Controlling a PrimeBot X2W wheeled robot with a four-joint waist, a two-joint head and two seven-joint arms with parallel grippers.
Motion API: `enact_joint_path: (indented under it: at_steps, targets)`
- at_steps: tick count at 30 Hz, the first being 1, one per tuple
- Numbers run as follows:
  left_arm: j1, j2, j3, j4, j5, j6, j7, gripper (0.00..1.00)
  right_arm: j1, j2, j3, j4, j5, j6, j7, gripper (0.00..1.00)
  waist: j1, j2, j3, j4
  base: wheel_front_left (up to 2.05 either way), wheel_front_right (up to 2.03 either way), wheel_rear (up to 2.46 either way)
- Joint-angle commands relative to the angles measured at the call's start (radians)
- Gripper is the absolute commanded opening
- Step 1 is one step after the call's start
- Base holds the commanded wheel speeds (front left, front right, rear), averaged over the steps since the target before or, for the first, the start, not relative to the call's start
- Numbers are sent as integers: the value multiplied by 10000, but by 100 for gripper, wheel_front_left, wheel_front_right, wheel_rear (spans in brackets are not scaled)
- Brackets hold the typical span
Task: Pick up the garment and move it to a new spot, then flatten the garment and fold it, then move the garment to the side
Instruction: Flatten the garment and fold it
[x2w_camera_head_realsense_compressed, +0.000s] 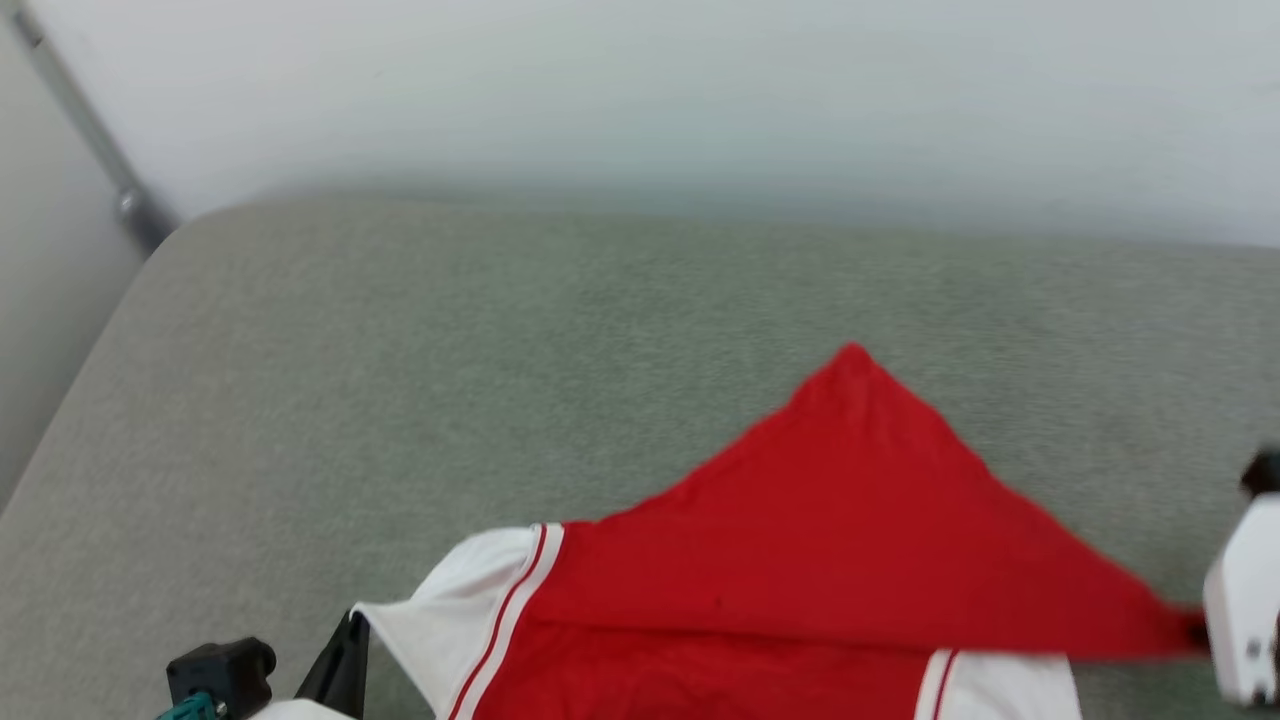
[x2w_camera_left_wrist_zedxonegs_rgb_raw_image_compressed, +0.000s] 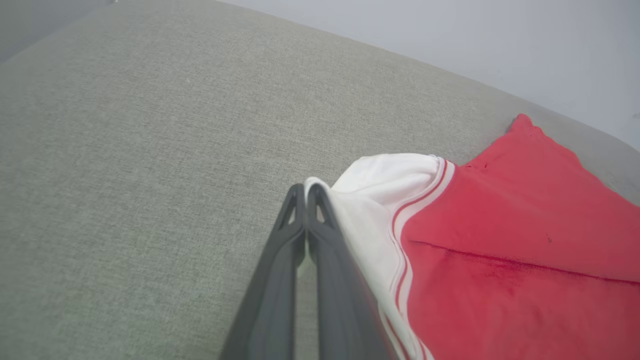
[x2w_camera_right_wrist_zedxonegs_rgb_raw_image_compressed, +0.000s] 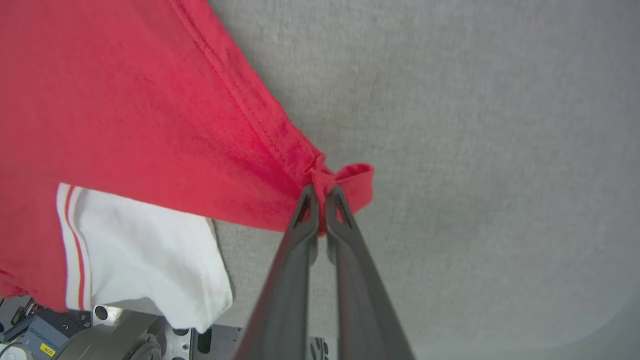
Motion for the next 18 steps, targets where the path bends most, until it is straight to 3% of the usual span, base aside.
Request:
enact_joint_path:
  at_steps: [1,8,9,10,11,15,18]
  targets:
    - [139,65,33,-34,-2,79,34,0,493,163,-69,-196,49,-7,53,0,4,-1,-437,-531,0,0,0]
    - [479,215,79,-8,-109,296,221,0,3215,1183,-1072,-1198,268,-6,527,0,4,-1,-502,-999,0,0,0]
    - [471,229,88,-7,-119,302,239,0,3421,1331,-1236,-1316,277,-6,563,13,4,-1,-480,-1039,0,0,0]
    - [466,235,88,-5,-136,302,233,0,3577,1476,-1337,-1459,345,-6,565,53,4,-1,-458,-1079,0,0,0]
    - [449,237,92,-8,-128,311,232,0,3669,1610,-1399,-1612,423,-6,503,100,4,-1,-423,-1113,0,0,0]
    - [256,244,53,-54,-97,255,262,0,3724,2003,-1855,-2106,359,-6,-129,100,4,-1,-294,-1183,0,0,0]
    - [20,260,29,-78,-43,139,226,0,3202,2061,-2058,-2470,5,-6,-1494,100,4,-1,-87,-1169,0,0,0]
